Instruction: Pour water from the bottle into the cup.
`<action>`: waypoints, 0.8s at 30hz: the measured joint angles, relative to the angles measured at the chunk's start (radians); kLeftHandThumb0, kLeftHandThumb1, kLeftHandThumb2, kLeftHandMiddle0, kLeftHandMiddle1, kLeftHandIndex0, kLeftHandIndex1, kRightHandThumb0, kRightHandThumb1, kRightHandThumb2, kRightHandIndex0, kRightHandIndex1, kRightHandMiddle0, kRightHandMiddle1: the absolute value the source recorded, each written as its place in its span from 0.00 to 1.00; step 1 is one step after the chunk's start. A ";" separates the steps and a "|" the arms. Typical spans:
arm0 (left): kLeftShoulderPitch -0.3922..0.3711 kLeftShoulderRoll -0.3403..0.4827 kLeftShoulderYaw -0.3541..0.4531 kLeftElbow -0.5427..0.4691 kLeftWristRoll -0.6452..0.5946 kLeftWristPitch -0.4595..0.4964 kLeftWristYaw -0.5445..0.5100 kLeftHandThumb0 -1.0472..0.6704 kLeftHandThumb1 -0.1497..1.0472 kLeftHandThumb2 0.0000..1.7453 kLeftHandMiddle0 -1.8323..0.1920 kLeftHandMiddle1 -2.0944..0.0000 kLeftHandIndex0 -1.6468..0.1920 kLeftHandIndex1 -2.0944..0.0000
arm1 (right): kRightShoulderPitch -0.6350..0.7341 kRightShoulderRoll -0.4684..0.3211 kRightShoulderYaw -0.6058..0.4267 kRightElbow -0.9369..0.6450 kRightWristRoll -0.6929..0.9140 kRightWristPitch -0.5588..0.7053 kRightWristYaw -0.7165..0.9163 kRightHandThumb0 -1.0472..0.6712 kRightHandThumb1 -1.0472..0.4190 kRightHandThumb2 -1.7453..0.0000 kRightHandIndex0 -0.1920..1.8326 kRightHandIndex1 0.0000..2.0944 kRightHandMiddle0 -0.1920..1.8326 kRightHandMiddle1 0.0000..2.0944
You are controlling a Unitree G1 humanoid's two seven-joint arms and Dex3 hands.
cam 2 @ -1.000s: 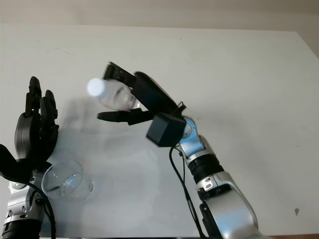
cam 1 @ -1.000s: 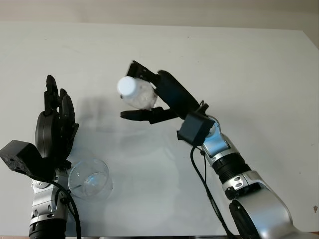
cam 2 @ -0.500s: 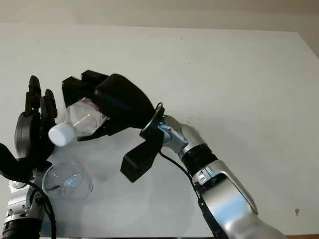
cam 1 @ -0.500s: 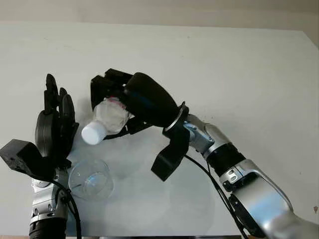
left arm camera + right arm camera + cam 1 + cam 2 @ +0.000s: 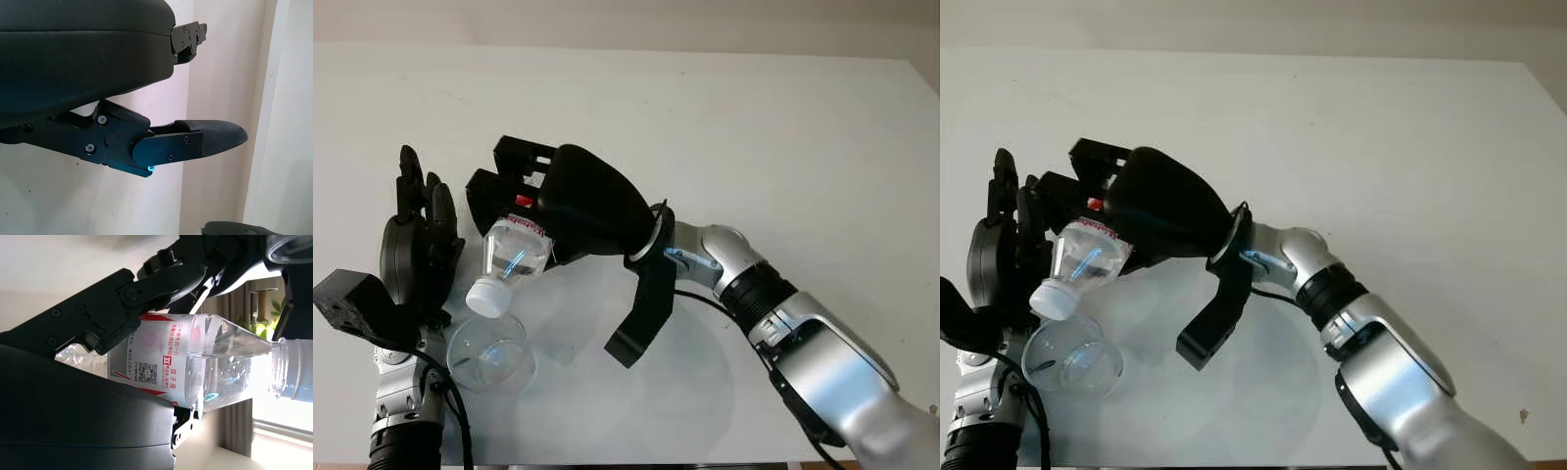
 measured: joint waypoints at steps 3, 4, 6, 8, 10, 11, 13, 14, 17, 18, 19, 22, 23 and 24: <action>0.000 0.000 0.000 0.000 0.000 0.000 0.000 0.18 1.00 0.28 1.00 1.00 1.00 0.99 | -0.022 -0.016 0.029 0.000 -0.046 0.014 -0.070 0.27 0.00 0.86 0.90 0.94 0.76 0.98; 0.000 0.000 0.000 0.000 0.000 0.000 0.000 0.18 1.00 0.28 1.00 1.00 1.00 0.99 | -0.031 -0.023 0.041 0.000 -0.067 0.023 -0.093 0.27 0.00 0.86 0.91 0.94 0.76 0.98; 0.000 0.000 0.000 0.000 -0.001 0.000 0.000 0.18 1.00 0.28 1.00 1.00 1.00 0.99 | -0.052 -0.037 0.065 0.000 -0.104 0.034 -0.138 0.26 0.00 0.89 0.91 0.93 0.73 0.95; 0.000 -0.001 0.001 0.000 -0.001 0.000 0.000 0.18 1.00 0.29 1.00 1.00 1.00 0.99 | -0.075 -0.049 0.083 -0.001 -0.121 0.035 -0.167 0.25 0.00 0.91 0.91 0.92 0.66 0.90; 0.000 -0.001 0.000 0.000 0.000 0.000 0.001 0.18 1.00 0.29 1.00 1.00 1.00 0.99 | -0.093 -0.055 0.093 -0.001 -0.127 0.035 -0.189 0.24 0.00 0.92 0.90 0.91 0.57 0.85; 0.000 -0.001 0.000 0.000 0.001 0.000 0.002 0.18 1.00 0.29 1.00 1.00 1.00 0.99 | -0.098 -0.057 0.096 -0.003 -0.131 0.034 -0.203 0.24 0.01 0.93 0.91 0.90 0.53 0.83; 0.000 -0.001 -0.001 0.000 0.003 -0.001 0.003 0.18 1.00 0.30 1.00 1.00 1.00 0.99 | -0.104 -0.062 0.110 -0.015 -0.143 0.035 -0.219 0.24 0.01 0.94 0.91 0.89 0.52 0.82; 0.000 -0.001 -0.001 0.000 0.003 -0.002 0.003 0.18 1.00 0.29 1.00 1.00 1.00 0.99 | -0.104 -0.064 0.117 -0.021 -0.148 0.035 -0.221 0.24 0.01 0.94 0.91 0.89 0.50 0.81; -0.001 -0.001 -0.003 0.002 0.005 -0.005 0.005 0.18 1.00 0.29 1.00 1.00 1.00 0.99 | -0.104 -0.074 0.136 -0.036 -0.166 0.039 -0.228 0.24 0.01 0.96 0.90 0.89 0.49 0.78; -0.001 -0.001 -0.003 0.002 0.005 -0.005 0.006 0.18 1.00 0.29 1.00 1.00 1.00 0.99 | -0.104 -0.077 0.139 -0.040 -0.171 0.041 -0.231 0.24 0.02 0.96 0.90 0.89 0.49 0.77; -0.001 -0.001 -0.003 0.002 0.005 -0.005 0.008 0.18 1.00 0.29 1.00 1.00 1.00 0.99 | -0.104 -0.080 0.142 -0.044 -0.172 0.042 -0.232 0.24 0.02 0.96 0.90 0.88 0.49 0.76; -0.002 -0.001 -0.004 0.002 0.005 -0.005 0.009 0.18 1.00 0.29 1.00 1.00 1.00 0.99 | -0.104 -0.085 0.156 -0.058 -0.173 0.036 -0.239 0.23 0.00 0.94 0.90 0.88 0.50 0.79; -0.002 -0.002 -0.004 0.003 0.005 -0.006 0.009 0.18 1.00 0.29 1.00 1.00 1.00 0.99 | -0.104 -0.085 0.161 -0.063 -0.173 0.035 -0.240 0.23 0.00 0.93 0.90 0.88 0.51 0.80; -0.003 -0.002 -0.005 0.005 0.005 -0.007 0.007 0.18 1.00 0.30 1.00 1.00 1.00 0.99 | -0.104 -0.086 0.164 -0.067 -0.174 0.035 -0.240 0.22 0.00 0.90 0.90 0.88 0.55 0.83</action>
